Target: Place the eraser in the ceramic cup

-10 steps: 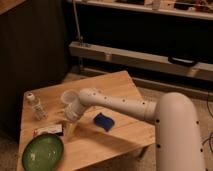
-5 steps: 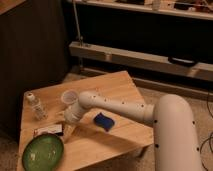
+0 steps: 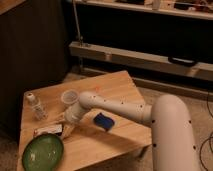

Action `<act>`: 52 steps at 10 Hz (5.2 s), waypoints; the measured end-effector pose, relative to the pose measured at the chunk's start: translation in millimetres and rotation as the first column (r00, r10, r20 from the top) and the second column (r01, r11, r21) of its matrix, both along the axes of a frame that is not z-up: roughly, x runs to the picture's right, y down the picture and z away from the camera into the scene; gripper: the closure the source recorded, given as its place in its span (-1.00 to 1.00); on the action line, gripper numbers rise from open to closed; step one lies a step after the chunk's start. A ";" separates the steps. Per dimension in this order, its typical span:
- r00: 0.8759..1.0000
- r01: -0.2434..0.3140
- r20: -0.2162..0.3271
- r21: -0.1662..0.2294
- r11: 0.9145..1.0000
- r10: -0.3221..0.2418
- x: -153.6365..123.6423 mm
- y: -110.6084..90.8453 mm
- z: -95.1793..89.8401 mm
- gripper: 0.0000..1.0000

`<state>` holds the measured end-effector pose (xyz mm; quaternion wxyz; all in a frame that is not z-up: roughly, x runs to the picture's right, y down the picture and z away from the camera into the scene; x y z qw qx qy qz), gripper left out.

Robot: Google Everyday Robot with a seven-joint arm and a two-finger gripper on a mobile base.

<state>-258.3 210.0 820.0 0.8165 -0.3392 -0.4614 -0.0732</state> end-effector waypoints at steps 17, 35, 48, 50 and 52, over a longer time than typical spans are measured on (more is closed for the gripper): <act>0.974 -0.206 -0.080 0.069 0.976 0.212 114.3 -202.5 -116.4 1.00; 0.926 -0.080 -0.366 0.056 0.995 0.095 165.2 -260.0 -89.2 1.00; 0.918 -0.028 -0.395 0.023 0.999 0.035 148.0 -240.3 -59.4 -0.29; 0.917 -0.019 -0.399 0.020 1.000 0.026 146.2 -237.5 -57.9 -0.30; 0.916 -0.010 -0.401 0.018 1.000 0.016 143.8 -235.0 -57.2 -0.30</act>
